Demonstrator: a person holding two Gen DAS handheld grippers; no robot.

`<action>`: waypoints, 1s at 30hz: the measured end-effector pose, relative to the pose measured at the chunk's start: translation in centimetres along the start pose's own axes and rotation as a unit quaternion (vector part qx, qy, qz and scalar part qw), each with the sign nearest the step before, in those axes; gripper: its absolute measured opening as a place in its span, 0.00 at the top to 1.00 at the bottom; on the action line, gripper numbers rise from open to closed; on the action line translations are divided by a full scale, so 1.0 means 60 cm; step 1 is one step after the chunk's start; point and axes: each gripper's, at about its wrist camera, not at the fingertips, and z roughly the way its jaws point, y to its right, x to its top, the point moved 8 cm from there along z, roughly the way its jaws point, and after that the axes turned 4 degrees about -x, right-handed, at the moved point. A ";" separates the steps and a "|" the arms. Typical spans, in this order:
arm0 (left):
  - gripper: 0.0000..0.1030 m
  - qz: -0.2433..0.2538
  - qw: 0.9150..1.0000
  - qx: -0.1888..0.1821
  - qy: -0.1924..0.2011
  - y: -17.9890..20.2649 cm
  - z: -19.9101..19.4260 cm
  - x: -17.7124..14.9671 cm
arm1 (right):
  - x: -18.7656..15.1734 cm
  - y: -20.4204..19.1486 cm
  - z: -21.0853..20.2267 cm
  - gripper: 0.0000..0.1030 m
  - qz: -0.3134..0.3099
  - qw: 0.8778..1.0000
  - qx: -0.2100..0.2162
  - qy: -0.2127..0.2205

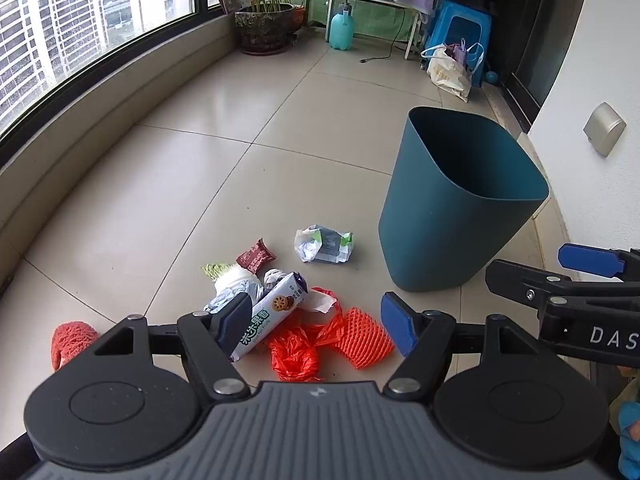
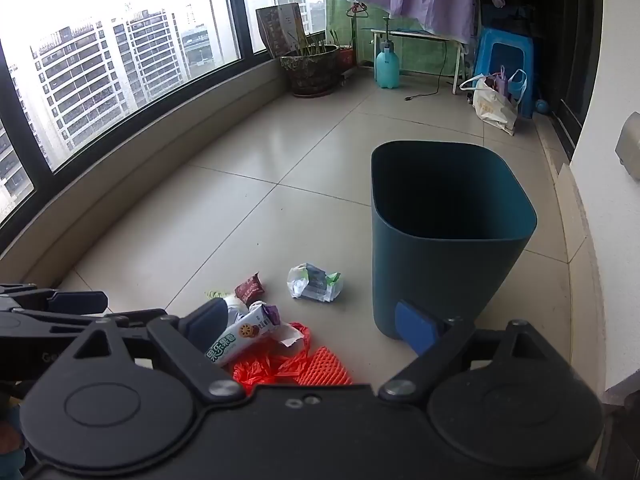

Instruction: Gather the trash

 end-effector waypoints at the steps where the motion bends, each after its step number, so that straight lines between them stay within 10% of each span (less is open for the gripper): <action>1: 0.32 0.000 1.000 0.000 0.000 -0.001 0.002 -0.002 | 0.000 0.000 0.000 0.12 0.000 1.000 0.000 0.000; 30: 0.32 -0.001 1.000 -0.005 0.005 0.001 -0.005 0.005 | 0.005 0.003 -0.007 0.12 0.001 1.000 0.002 0.005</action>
